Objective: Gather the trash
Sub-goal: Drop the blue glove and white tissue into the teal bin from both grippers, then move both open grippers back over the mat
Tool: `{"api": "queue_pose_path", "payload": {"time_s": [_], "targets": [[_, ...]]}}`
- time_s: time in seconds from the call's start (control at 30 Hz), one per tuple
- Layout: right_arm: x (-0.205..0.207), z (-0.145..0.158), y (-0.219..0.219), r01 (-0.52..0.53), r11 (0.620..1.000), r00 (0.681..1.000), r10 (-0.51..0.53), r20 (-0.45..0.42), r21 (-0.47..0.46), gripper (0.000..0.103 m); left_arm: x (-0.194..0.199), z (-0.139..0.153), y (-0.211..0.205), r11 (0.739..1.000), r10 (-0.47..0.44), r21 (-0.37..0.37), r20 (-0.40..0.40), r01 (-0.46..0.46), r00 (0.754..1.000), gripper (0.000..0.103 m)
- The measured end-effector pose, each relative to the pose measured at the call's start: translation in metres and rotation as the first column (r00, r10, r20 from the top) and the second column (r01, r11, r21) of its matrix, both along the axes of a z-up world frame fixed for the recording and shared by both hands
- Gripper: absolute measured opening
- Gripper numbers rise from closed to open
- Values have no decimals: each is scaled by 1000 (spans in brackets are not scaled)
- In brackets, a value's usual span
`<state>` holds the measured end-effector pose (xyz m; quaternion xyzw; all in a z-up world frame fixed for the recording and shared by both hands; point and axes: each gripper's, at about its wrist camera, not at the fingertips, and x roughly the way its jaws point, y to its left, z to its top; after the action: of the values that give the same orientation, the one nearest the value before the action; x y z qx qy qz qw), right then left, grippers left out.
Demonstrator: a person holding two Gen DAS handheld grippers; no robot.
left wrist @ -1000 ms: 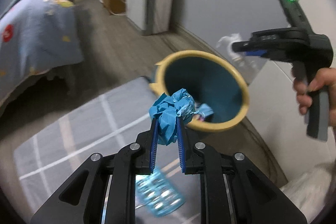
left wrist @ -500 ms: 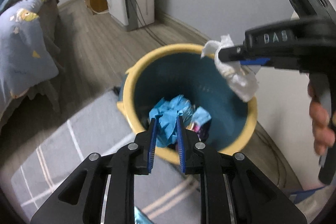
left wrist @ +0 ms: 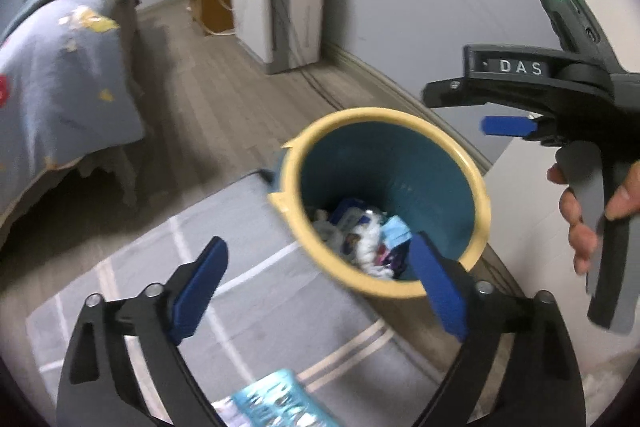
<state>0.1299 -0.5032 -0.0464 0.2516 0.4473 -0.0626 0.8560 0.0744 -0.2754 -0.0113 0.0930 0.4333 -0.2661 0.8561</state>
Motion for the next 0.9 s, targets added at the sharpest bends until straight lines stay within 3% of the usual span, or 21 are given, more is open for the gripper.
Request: {"api": "queue_pose_path", "payload": {"time_s": [0.07,0.4,0.63,0.9], "targets": [[-1,5,5,7,999,1000,-7,2,-35,97,-5,10,18,1000,25,1,6,-25,1000,94],[-23,24,51,-74,987,997,76,6,-144,97,-39,52,114,987,160,9,52,-161,986,96],[-38,24,102,-160,967,987,159,-19,-199,97,-68,33,172,964,266,26,-3,-266,964,96],[-57,12,158,-290,921,957,278,-85,-261,97,-84,0,198,955,287,89,-37,-283,957,96]]}}
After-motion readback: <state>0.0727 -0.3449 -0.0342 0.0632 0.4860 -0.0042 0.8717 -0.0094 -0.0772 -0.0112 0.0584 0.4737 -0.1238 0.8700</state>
